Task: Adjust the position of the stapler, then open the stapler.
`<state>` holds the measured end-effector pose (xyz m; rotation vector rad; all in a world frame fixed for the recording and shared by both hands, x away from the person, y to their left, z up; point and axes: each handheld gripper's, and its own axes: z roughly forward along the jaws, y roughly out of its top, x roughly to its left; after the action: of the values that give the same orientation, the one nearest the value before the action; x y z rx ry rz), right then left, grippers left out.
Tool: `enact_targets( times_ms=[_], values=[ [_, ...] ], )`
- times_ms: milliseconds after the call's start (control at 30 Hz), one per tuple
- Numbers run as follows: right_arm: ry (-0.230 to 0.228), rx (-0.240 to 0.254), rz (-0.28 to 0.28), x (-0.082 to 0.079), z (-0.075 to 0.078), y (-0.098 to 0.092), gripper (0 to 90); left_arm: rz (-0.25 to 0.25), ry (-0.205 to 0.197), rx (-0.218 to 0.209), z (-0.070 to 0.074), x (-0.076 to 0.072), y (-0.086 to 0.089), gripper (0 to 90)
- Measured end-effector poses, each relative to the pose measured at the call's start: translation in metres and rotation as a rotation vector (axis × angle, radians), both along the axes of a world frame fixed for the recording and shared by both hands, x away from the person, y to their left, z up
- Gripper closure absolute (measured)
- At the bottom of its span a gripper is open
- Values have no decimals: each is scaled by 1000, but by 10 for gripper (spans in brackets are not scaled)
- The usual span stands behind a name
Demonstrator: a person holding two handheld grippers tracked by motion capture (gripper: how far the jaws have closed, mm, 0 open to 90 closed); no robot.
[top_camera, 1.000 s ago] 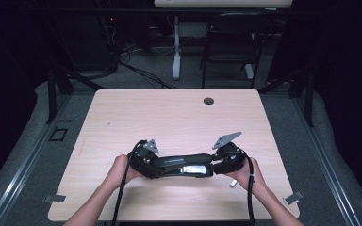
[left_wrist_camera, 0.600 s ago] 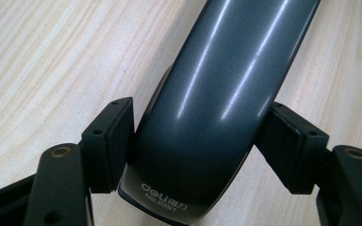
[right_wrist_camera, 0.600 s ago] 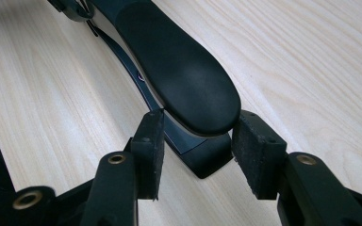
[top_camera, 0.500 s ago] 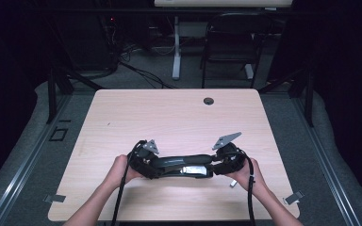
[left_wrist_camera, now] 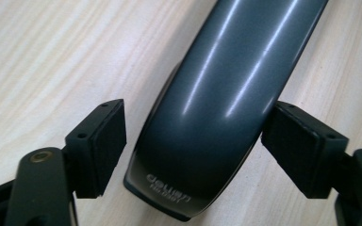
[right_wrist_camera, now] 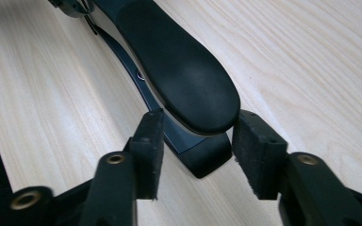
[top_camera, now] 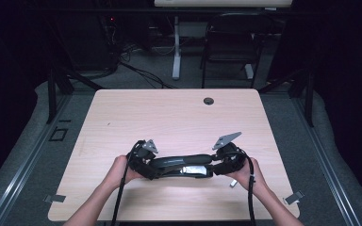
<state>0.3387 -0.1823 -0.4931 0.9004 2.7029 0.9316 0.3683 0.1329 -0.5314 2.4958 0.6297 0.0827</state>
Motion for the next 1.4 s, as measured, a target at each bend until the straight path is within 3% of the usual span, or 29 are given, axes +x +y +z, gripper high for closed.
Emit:
enact_targets(
  times_ms=[100,300,500,533,633,900,1000,1167,1333,1400],
  values=[
    [9,-1,-13,-1,1,-1,381,23,-10,-17,3,-2,5,168],
    [11,-10,-50,-5,4,-8,323,67,-22,-43,10,-7,14,138],
    [31,-5,-60,-7,2,-13,289,116,-42,-80,19,-16,15,28],
    [41,-13,-72,-8,2,-13,224,119,-47,-85,21,-20,13,1],
    [44,-18,-62,-12,1,-12,153,126,-51,-100,25,-26,9,1],
    [39,-31,-61,-19,2,-8,148,163,-80,-131,31,-38,-7,1],
    [37,-18,-69,-21,3,-7,148,167,-81,-125,31,-41,-12,1],
    [34,-30,-82,-25,1,-7,157,210,-88,-137,34,-46,-15,13],
    [44,-18,-104,-30,1,-9,176,236,-109,-191,41,-63,-23,92],
    [39,-43,-99,-31,-1,-8,167,223,-124,-210,43,-69,-31,110]
  ],
)
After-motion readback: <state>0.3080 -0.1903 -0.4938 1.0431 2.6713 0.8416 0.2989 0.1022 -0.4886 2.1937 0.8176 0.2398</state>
